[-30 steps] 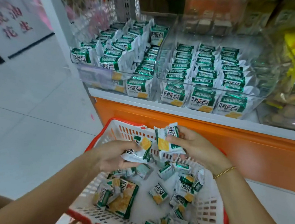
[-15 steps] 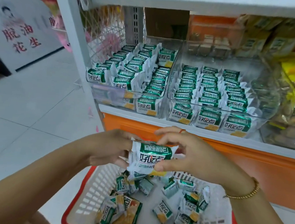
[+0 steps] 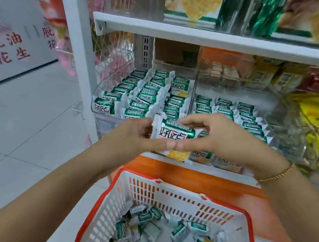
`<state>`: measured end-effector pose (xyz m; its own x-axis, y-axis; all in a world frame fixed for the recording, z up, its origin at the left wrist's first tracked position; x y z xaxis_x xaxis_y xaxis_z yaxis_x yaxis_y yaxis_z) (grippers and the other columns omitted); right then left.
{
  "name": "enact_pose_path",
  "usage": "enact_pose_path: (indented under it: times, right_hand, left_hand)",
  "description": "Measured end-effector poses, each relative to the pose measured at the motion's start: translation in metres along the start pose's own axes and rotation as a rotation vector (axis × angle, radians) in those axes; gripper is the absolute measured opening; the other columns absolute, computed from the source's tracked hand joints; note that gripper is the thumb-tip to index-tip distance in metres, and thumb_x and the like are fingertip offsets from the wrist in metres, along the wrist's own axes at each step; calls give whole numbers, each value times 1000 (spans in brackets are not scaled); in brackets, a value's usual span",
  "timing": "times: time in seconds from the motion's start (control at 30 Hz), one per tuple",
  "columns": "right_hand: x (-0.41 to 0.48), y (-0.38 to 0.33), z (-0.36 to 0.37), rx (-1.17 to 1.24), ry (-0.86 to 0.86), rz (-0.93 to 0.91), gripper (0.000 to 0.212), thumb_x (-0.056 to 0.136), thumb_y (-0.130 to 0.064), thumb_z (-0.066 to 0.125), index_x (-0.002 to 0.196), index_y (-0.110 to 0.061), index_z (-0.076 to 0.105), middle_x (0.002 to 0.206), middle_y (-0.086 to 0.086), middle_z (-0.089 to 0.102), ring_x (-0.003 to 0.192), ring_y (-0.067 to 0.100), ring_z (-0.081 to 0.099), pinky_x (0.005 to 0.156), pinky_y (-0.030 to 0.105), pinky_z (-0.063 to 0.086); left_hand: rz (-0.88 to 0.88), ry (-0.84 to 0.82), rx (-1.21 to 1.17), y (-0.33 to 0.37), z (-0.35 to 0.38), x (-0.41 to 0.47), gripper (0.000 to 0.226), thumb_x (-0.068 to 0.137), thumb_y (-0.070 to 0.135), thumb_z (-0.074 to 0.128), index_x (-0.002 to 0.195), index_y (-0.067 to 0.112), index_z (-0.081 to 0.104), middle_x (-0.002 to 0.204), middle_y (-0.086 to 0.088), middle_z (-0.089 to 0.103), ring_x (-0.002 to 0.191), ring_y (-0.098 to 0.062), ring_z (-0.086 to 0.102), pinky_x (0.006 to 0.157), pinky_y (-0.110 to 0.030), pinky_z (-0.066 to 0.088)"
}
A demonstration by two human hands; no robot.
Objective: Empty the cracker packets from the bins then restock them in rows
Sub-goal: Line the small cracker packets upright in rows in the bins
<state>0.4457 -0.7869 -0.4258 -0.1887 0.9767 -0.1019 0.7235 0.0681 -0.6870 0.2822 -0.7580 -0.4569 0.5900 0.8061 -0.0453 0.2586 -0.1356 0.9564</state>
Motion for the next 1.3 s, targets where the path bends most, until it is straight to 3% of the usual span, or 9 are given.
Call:
enact_pose_path:
  times: [0.13,0.2,0.3,0.47,0.67,0.87,1.03,1.13,1.3]
  right_hand:
    - [52,-14,-34,-34,292,-13,55,68,-46,81,117,-31,59,106,-18,57,90,-2,56,72,16,43]
    - [82,-16,-45,-225,417,8,60,74,-43,79,125,-21,55,106,-7,59,84,8,57,67,21,42]
    - [121,-13,-51,-629,498,73,54,82,-38,72,122,-8,53,114,10,60,98,25,60,77,30,46]
    - [163,-3,-53,-810,321,233,21,88,-25,66,93,-7,56,95,11,59,80,25,53,68,30,43]
    - [194,-6,-66,-735,112,309,40,85,-32,72,101,3,66,97,13,67,84,25,66,73,33,56]
    - [202,-2,-77,-595,146,309,28,80,-30,77,79,-8,61,75,2,59,58,8,53,36,12,37]
    - [220,-7,-61,-684,146,293,28,80,-29,76,82,-4,64,73,3,59,57,12,53,45,20,39]
    - [231,-2,-52,-700,213,283,40,75,-18,78,110,-3,64,96,6,66,76,17,62,54,21,46]
    - [214,14,-53,-701,117,345,47,79,-22,78,117,-2,59,101,10,63,80,21,60,66,26,51]
  left_hand:
    - [74,383,148,1,-30,16,33,84,43,65,113,28,62,100,18,68,94,5,61,75,-7,47]
    - [85,481,378,-7,-40,22,39,88,35,62,124,20,57,111,7,64,102,-5,59,83,-16,46]
    - [55,413,602,-22,-40,30,52,89,31,62,136,18,44,128,-2,56,109,-13,53,91,-25,40]
    - [86,363,791,-30,-38,36,51,91,31,58,138,17,43,135,-5,45,123,-20,44,96,-27,35]
    - [158,312,822,-36,-44,30,54,90,42,56,138,23,39,137,6,38,123,-12,42,89,-20,35]
    - [200,319,787,-41,-54,29,51,89,41,57,136,26,44,136,9,40,118,-8,46,85,-14,31]
    - [218,350,794,-42,-58,33,48,90,44,56,134,27,47,133,10,43,116,-8,48,84,-16,34]
    - [215,337,767,-43,-58,32,48,89,45,56,133,26,48,132,9,44,114,-8,49,86,-16,34]
    - [203,337,763,-45,-57,30,49,90,42,57,134,23,46,135,8,41,114,-10,51,87,-15,35]
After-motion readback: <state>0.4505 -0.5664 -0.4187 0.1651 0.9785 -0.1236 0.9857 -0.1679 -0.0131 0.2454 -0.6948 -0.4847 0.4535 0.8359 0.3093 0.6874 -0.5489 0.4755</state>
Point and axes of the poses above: each hand's wrist, its own x-axis towards the middle knuckle, its own z-axis out of the palm, y = z × x, the point moved 4 cm from there along x, towards the middle knuckle
